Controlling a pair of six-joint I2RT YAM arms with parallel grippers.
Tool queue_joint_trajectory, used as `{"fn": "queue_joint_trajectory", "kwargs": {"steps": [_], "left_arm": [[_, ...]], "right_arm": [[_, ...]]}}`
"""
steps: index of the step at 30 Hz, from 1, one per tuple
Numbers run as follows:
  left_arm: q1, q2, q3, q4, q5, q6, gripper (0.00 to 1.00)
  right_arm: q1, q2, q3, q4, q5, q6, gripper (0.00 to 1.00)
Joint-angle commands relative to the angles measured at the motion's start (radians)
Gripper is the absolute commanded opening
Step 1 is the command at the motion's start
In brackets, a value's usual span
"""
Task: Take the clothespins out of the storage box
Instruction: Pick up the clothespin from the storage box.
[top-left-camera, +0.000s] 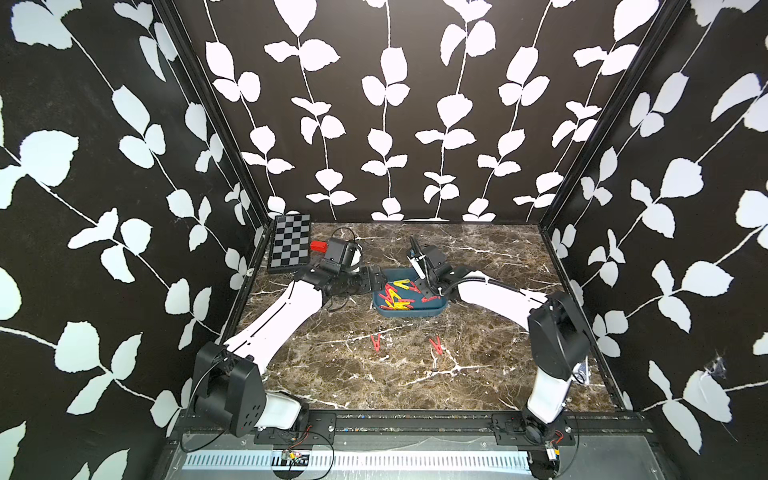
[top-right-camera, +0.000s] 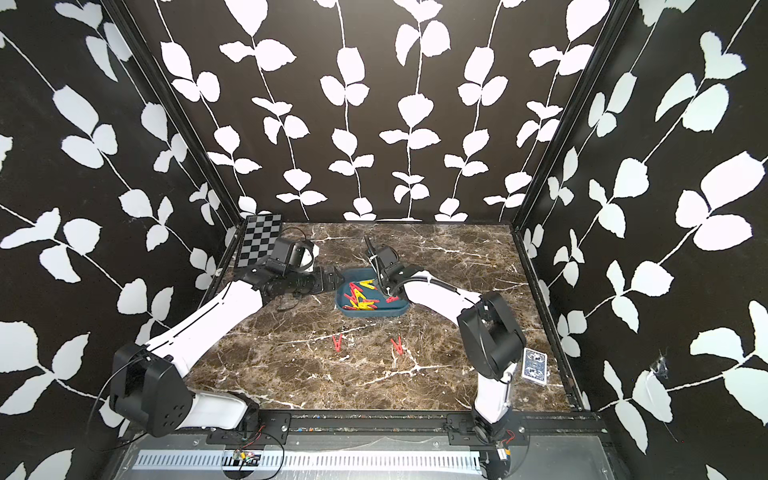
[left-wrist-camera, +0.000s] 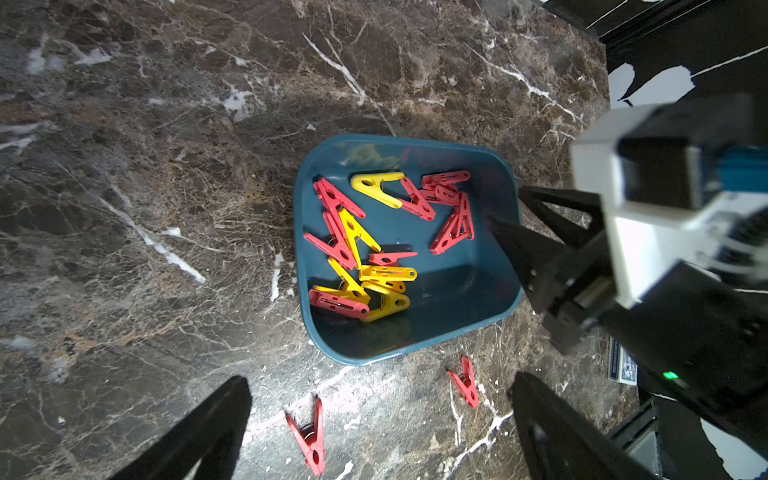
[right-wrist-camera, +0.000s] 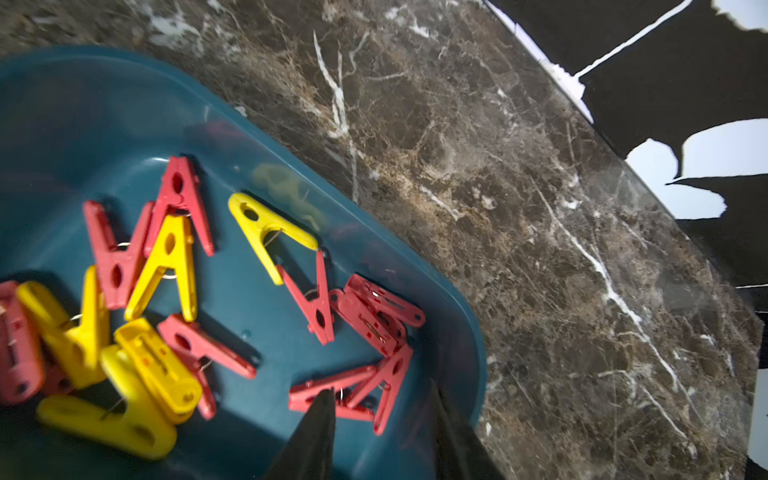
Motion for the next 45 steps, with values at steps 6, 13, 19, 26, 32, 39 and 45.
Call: {"fn": "queue_joint_trajectory", "kwargs": {"steps": [6, 13, 19, 26, 32, 39, 45], "left_arm": [[0.002, -0.084, 0.005, -0.033, -0.012, -0.017, 0.99], [0.005, -0.103, -0.004, -0.059, -0.032, -0.011, 0.99], [0.006, -0.105, 0.000, -0.070, -0.037, -0.006, 0.99], [0.005, -0.110, -0.003, -0.074, -0.040, -0.006, 0.99], [0.004, -0.125, -0.009, -0.076, -0.046, -0.009, 0.99], [0.004, -0.133, -0.016, -0.080, -0.049, -0.009, 0.99], [0.006, -0.145, -0.017, -0.083, -0.055, -0.010, 0.99]], "right_arm": [[-0.002, 0.116, 0.104, -0.006, 0.029, -0.043, 0.43], [-0.008, 0.166, 0.127, -0.008, 0.014, -0.042, 0.43], [-0.008, 0.178, 0.100, 0.007, 0.034, -0.050, 0.46], [-0.008, 0.211, 0.122, 0.012, 0.060, -0.057, 0.47], [-0.008, 0.228, 0.127, 0.020, 0.097, -0.059, 0.47], [-0.008, 0.235, 0.116, 0.073, 0.146, -0.062, 0.42], [-0.002, 0.216, 0.104, 0.086, 0.157, -0.062, 0.18]]}}
